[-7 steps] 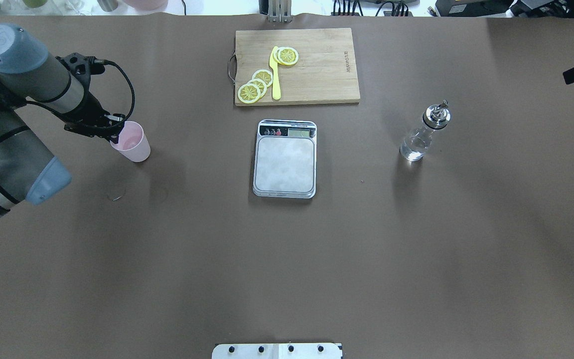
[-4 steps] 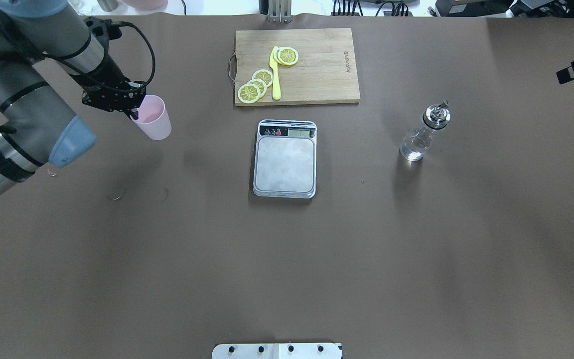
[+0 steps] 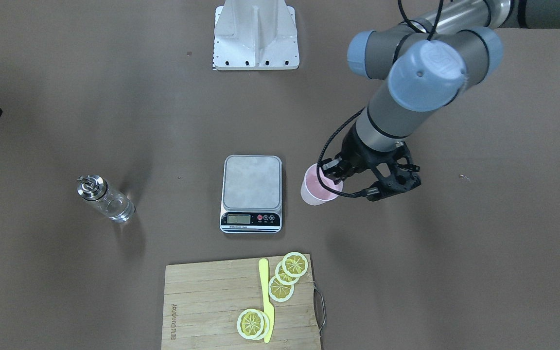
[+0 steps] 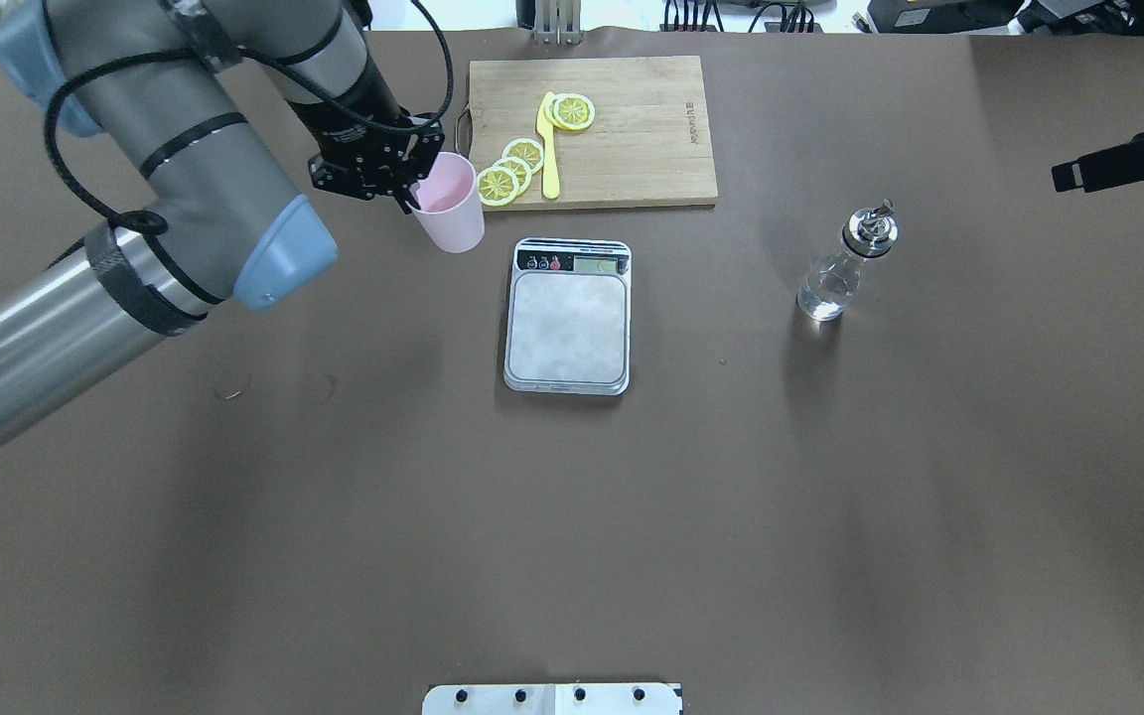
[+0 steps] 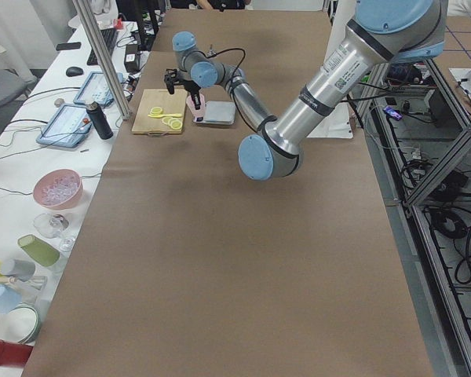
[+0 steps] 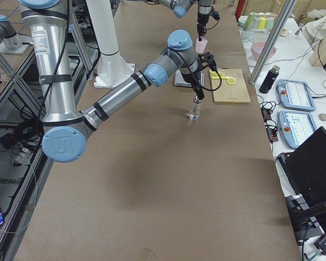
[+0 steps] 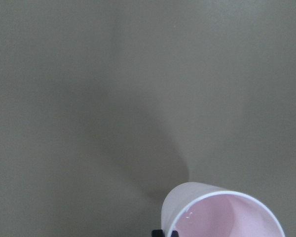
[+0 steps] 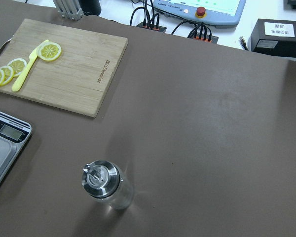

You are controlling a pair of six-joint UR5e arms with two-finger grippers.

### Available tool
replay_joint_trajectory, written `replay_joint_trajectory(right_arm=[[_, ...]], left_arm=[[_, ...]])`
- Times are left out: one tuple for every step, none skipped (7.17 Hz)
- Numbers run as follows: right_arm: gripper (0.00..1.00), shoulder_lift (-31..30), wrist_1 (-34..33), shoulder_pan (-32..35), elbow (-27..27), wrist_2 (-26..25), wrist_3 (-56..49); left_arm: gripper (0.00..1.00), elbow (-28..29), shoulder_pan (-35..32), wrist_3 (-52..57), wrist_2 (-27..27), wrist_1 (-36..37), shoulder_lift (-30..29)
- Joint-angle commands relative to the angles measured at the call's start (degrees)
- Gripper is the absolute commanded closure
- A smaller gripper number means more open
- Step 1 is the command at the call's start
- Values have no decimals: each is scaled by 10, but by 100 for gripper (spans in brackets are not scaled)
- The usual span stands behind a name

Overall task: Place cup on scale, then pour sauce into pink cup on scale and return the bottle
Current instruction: 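Carry the pink cup with the left gripper onto the scale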

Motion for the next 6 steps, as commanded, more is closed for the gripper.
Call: replay_joint_trajectory(right_arm=[[0,-39,85,-37,7,-35,45],[0,-37,86,-52,11,-35,73],[0,-35,86,-63,16,-49,76],[0,-34,86,-70,18,-59,76],[0,-33,86,-71,19,-61,77],[0,-33,86,-71,21,-61,78]], left_arm=[[100,36,49,-70,31,-4,-56],[100,58,76,-88,62,-7,-76],[100,76,92,-92,66,-8,-86],[100,79,115,-96,99,-18,-84],[100,92,124,-102,112,-33,-83],[100,96,126,-102,113,-42,-82]])
